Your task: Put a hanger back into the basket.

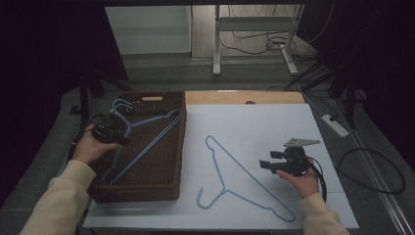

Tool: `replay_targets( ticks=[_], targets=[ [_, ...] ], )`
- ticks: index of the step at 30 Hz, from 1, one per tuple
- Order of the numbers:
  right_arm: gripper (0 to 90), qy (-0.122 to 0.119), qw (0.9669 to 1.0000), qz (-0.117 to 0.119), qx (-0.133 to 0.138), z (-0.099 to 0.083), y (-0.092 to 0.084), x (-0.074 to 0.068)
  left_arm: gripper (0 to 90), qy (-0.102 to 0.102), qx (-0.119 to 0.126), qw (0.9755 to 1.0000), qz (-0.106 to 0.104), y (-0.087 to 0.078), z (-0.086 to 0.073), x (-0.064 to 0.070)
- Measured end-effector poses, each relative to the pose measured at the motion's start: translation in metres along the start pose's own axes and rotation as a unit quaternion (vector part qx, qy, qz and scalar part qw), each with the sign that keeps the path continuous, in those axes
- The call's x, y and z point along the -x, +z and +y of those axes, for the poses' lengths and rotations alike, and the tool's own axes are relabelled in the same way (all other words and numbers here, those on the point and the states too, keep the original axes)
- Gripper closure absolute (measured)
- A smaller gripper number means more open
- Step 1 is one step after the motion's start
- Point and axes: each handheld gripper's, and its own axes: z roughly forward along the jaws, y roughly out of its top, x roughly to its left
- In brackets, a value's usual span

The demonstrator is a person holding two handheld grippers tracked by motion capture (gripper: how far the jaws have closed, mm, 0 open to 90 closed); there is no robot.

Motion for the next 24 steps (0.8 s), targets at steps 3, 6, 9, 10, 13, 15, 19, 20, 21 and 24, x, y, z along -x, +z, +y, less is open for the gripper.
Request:
replay_targets(
  ticks=[3, 6, 9, 10, 13, 15, 19, 20, 21, 24],
  targets=[
    [29.7, -0.001, 1.0000, 0.000, 0.000, 0.000, 0.000, 0.000, 47.0, -0.008, 0.024, 0.9997, 0.002, -0.007, 0.000, 0.001],
    [29.6, 0.000, 1.0000, -0.001, 0.001, 0.000, -0.001, 0.000, 41.7, -0.003, 0.045, 0.9989, -0.006, -0.015, -0.002, 0.003],
    [29.7, 0.001, 1.0000, -0.002, 0.001, 0.000, -0.001, 0.000, 40.3, 0.001, 0.072, 0.9971, -0.025, -0.024, -0.005, 0.007],
    [29.6, 0.001, 1.0000, -0.002, 0.001, 0.000, -0.001, 0.000, 39.8, 0.001, 0.079, 0.9964, -0.032, -0.027, -0.006, 0.007],
    [29.7, 0.000, 1.0000, -0.002, 0.003, 0.000, -0.002, -0.001, 39.6, 0.002, 0.099, 0.9939, -0.047, -0.034, -0.009, 0.010],
    [29.6, 0.001, 1.0000, -0.002, 0.003, 0.000, -0.002, -0.001, 39.5, 0.005, 0.112, 0.9922, -0.054, -0.038, -0.012, 0.012],
    [29.7, 0.000, 1.0000, -0.003, 0.005, 0.000, -0.003, 0.000, 39.7, 0.013, 0.132, 0.9892, -0.063, -0.044, -0.016, 0.019],
    [29.7, 0.001, 1.0000, -0.003, 0.005, 0.000, -0.003, -0.001, 39.7, 0.018, 0.141, 0.9877, -0.065, -0.046, -0.018, 0.022],
    [29.6, 0.000, 1.0000, -0.004, 0.007, 0.000, -0.003, 0.000, 39.8, 0.018, 0.151, 0.9860, -0.069, -0.047, -0.019, 0.024],
    [29.7, 0.000, 1.0000, -0.004, 0.006, 0.000, -0.004, 0.000, 39.8, 0.019, 0.170, 0.9823, -0.077, -0.051, -0.022, 0.031]
  ],
)
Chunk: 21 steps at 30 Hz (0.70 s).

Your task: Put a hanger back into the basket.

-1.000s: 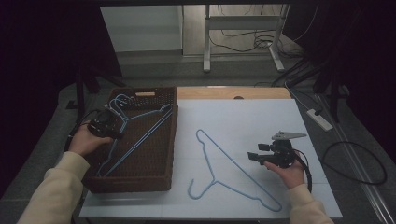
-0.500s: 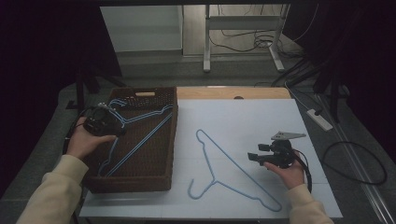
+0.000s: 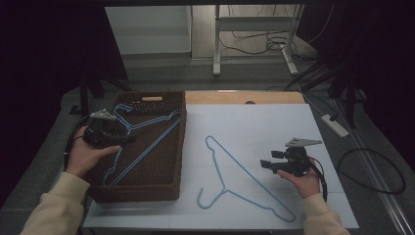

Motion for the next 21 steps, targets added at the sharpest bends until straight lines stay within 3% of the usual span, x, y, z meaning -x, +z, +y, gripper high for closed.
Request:
replay_targets(
  ticks=[7, 15, 21],
  targets=[
    [29.6, 0.000, 1.0000, -0.002, 0.003, 0.000, -0.003, 0.001, 39.7, 0.025, 0.037, 0.9990, -0.009, -0.005, -0.002, 0.027],
    [29.5, -0.006, 1.0000, -0.005, 0.004, 0.000, -0.005, 0.001, 39.6, 0.051, 0.081, 0.9949, -0.030, -0.010, -0.010, 0.064],
    [29.4, -0.015, 0.9998, -0.010, -0.001, 0.000, -0.006, 0.000, 39.5, 0.046, 0.112, 0.9912, -0.052, -0.012, -0.019, 0.083]
  ],
)
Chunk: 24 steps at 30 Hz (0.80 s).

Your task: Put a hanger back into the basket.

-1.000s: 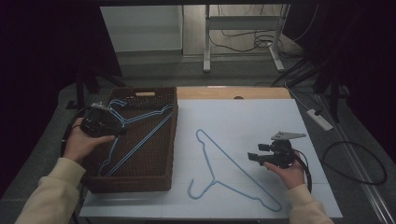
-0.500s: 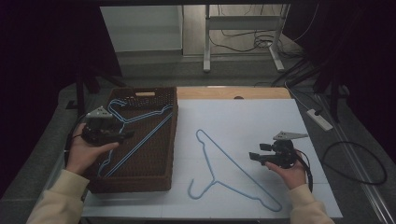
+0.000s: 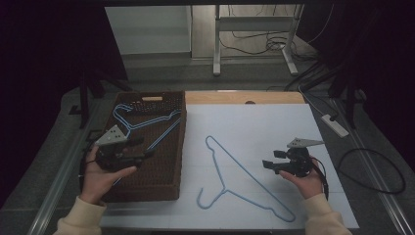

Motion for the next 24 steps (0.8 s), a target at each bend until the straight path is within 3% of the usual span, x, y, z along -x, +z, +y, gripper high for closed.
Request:
replay_targets(
  ticks=[10, 18, 24],
  targets=[
    [30.0, -0.018, 0.9998, -0.002, -0.003, 0.000, -0.005, -0.005, 39.7, 0.005, 0.014, 0.9999, -0.006, 0.009, -0.013, 0.021],
    [31.6, -0.036, 0.9994, -0.004, -0.001, 0.003, -0.006, -0.012, 39.6, 0.000, 0.015, 0.9999, -0.008, 0.012, -0.025, 0.027],
    [31.6, -0.035, 0.9994, -0.001, 0.001, 0.004, -0.006, -0.015, 39.7, 0.003, 0.016, 0.9998, -0.008, 0.015, -0.029, 0.031]
  ],
)
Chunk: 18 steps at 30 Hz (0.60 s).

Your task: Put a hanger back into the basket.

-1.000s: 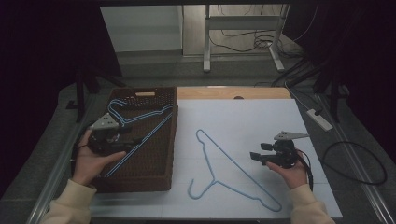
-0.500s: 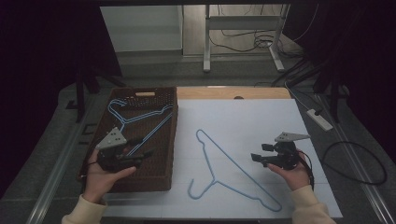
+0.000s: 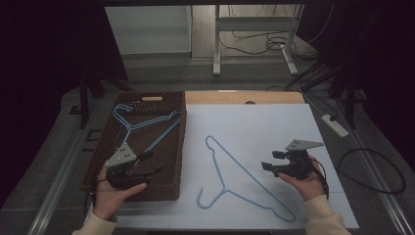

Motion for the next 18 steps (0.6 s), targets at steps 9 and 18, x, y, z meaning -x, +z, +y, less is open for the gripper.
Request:
replay_targets(
  ticks=[9, 18],
  targets=[
    [31.7, -0.030, 0.9993, -0.002, -0.021, 0.002, 0.005, -0.009, 39.6, 0.002, -0.003, 1.0000, 0.000, 0.003, -0.001, 0.003],
    [36.7, -0.050, 0.9976, 0.009, -0.045, 0.014, 0.016, -0.019, 39.3, 0.004, 0.001, 1.0000, -0.002, -0.001, -0.003, 0.004]
  ],
)
